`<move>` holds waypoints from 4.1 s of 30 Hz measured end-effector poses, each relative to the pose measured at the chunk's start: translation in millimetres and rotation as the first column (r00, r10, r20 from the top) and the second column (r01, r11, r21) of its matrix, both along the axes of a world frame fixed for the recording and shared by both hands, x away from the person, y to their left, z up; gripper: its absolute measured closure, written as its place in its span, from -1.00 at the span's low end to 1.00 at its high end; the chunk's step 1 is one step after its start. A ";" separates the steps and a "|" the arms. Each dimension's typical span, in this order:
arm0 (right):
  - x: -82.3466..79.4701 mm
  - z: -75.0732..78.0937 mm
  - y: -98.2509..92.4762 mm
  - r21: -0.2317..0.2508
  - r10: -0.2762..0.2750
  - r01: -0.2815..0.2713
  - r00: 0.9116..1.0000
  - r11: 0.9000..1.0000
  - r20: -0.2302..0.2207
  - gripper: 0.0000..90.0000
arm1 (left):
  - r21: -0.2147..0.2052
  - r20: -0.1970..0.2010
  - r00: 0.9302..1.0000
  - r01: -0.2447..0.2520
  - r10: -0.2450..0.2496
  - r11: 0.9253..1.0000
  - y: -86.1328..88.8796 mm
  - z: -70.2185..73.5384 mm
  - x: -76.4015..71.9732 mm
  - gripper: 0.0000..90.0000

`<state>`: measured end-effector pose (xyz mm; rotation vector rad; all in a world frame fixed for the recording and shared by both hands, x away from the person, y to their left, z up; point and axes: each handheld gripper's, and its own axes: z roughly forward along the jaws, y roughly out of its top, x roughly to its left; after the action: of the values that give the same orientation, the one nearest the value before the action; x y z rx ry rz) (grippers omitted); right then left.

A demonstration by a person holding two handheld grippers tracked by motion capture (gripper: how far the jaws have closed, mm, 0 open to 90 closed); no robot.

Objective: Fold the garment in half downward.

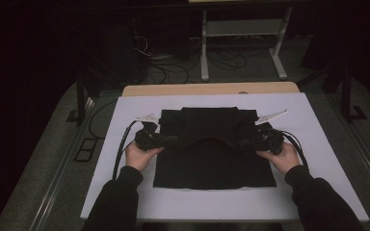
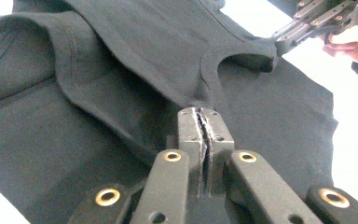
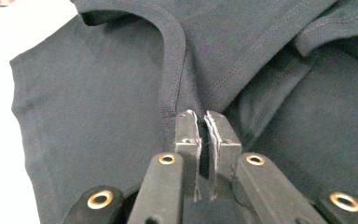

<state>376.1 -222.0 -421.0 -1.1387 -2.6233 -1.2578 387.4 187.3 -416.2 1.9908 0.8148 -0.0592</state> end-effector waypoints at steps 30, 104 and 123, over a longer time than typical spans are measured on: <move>-33.6 -2.8 -2.6 -0.015 0.061 -0.061 0.998 0.998 -0.019 0.84 | 0.035 -0.002 0.999 0.051 -0.051 0.998 2.4 0.4 -40.0 0.92; -91.4 -7.7 -7.8 -0.020 0.180 -0.185 0.974 0.983 -0.138 0.81 | 0.186 -0.074 0.958 0.285 -0.275 0.940 -7.9 -10.0 -95.7 0.90; -95.9 5.6 -9.7 -0.026 0.129 -0.130 0.991 0.991 -0.037 -0.09 | 0.165 -0.031 0.984 0.179 -0.176 0.970 2.0 3.7 -98.6 -0.09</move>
<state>280.2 -231.7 -415.3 -0.9672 -2.6493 -1.1697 288.9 189.3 -412.5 2.2215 0.6677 -0.1140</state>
